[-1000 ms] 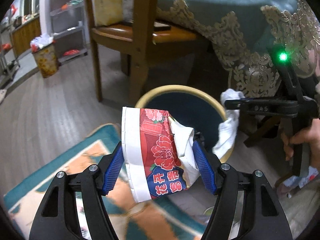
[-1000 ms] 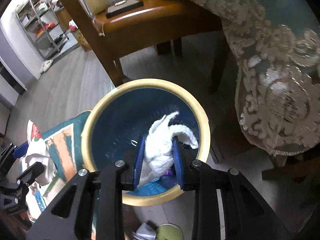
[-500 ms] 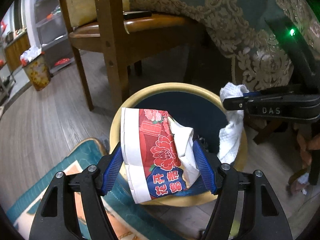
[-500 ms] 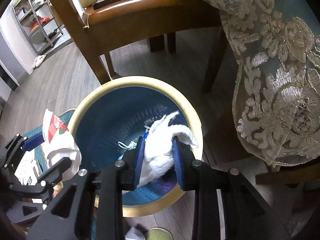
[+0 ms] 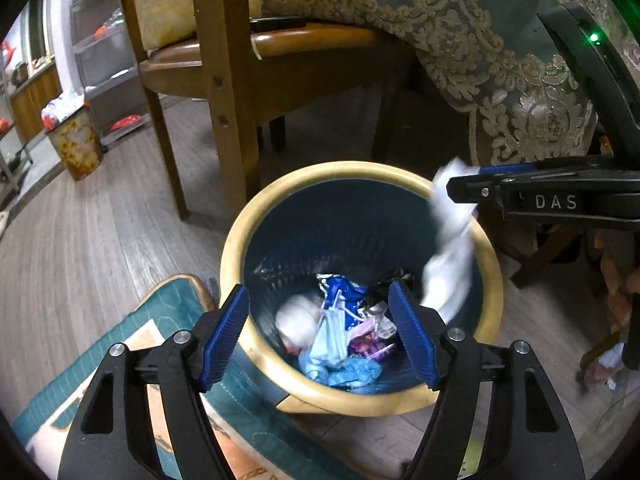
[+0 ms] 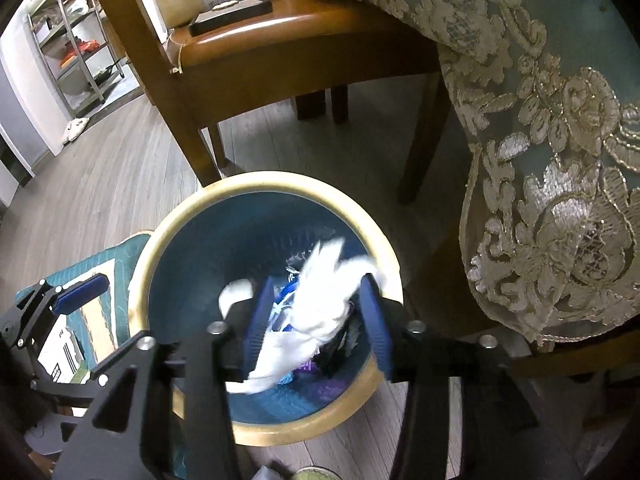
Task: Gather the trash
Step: 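Carry the snack wrapper and tissue over the wastebasket and release both, then move both tools back over the cushion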
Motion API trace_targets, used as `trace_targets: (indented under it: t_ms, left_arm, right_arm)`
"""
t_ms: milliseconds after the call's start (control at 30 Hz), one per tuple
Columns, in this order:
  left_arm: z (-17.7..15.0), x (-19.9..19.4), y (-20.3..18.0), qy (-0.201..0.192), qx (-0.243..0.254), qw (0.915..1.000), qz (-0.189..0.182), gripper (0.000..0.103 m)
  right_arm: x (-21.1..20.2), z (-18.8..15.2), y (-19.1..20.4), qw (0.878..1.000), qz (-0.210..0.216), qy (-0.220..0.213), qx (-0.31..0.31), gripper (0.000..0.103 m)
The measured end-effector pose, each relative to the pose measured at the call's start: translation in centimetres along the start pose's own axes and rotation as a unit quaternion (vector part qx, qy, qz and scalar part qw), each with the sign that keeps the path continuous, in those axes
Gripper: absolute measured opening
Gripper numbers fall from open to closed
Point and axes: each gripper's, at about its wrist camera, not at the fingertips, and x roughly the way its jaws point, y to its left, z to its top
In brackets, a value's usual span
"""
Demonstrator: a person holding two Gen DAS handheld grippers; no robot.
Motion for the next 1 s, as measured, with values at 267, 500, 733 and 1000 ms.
trace_targets:
  t_ms: [267, 500, 733, 1000]
  left_arm:
    - [-0.5, -0.6, 0.5, 0.007, 0.001, 1.0, 0.005, 0.076]
    - [-1.5, -3.2, 1.6, 0.005, 0.0, 0.9997, 0.024, 0.094]
    - [-3.3, -8.2, 3.8, -0.003, -0.011, 0.9979, 0.064, 0.094]
    - [-6.7, -14.7, 8.2, -0.012, -0.084, 0.9918, 0.095, 0.095]
  right_arm:
    - [-0.2, 0.3, 0.1, 1.0, 0.001, -0.007, 0.0, 0.061]
    - [-1.6, 0.8, 1.0, 1.0, -0.007, -0.024, -0.01, 0.091]
    - [-3.6, 0.5, 2.2, 0.999, 0.018, -0.032, 0.013, 0.097]
    - [-6.1, -0.5, 5.7, 0.998, 0.046, -0.031, 0.028, 0.097]
